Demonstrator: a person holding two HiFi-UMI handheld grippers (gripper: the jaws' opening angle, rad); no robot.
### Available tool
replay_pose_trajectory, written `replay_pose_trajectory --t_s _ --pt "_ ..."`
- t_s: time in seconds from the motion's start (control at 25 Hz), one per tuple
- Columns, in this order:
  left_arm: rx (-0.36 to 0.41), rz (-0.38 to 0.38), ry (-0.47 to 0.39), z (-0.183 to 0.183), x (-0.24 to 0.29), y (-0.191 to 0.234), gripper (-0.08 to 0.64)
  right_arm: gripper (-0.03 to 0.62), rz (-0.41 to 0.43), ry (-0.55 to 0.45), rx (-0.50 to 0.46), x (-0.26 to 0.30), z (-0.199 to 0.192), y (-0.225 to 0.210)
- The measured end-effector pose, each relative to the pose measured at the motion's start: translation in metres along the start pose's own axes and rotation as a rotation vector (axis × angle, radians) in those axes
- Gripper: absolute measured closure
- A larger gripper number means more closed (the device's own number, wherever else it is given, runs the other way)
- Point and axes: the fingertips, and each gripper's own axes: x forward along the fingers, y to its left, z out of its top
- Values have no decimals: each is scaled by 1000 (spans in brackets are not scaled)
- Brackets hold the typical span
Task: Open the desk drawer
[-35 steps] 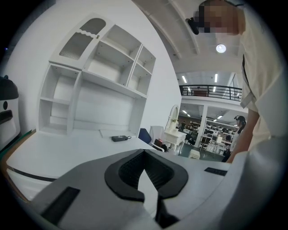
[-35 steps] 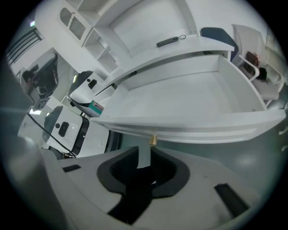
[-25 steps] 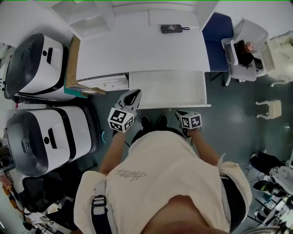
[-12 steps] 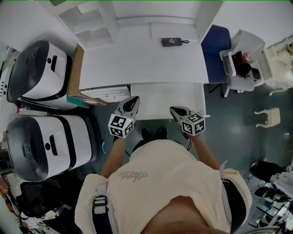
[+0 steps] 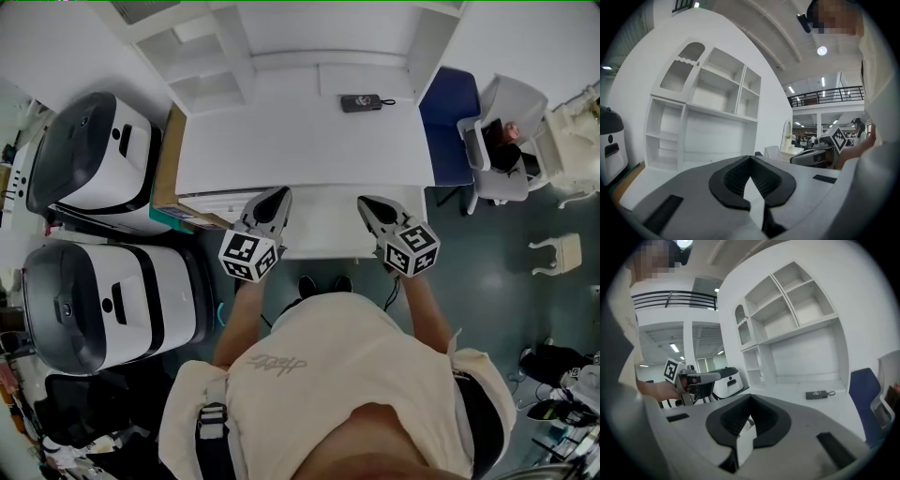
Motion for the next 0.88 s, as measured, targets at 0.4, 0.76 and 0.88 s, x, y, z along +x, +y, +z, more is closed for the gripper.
replay_pose_trajectory --t_s 0.4,0.76,0.88 --pt "-8 -55 -97 58 6 -11 558 598 9 -143 -124 -1 69 19" --pt "155 -40 -145 91 11 -12 558 598 -26 -220 -154 1 103 11" --pt "215 -38 -142 97 13 -13 558 598 -44 -250 -159 0 114 7"
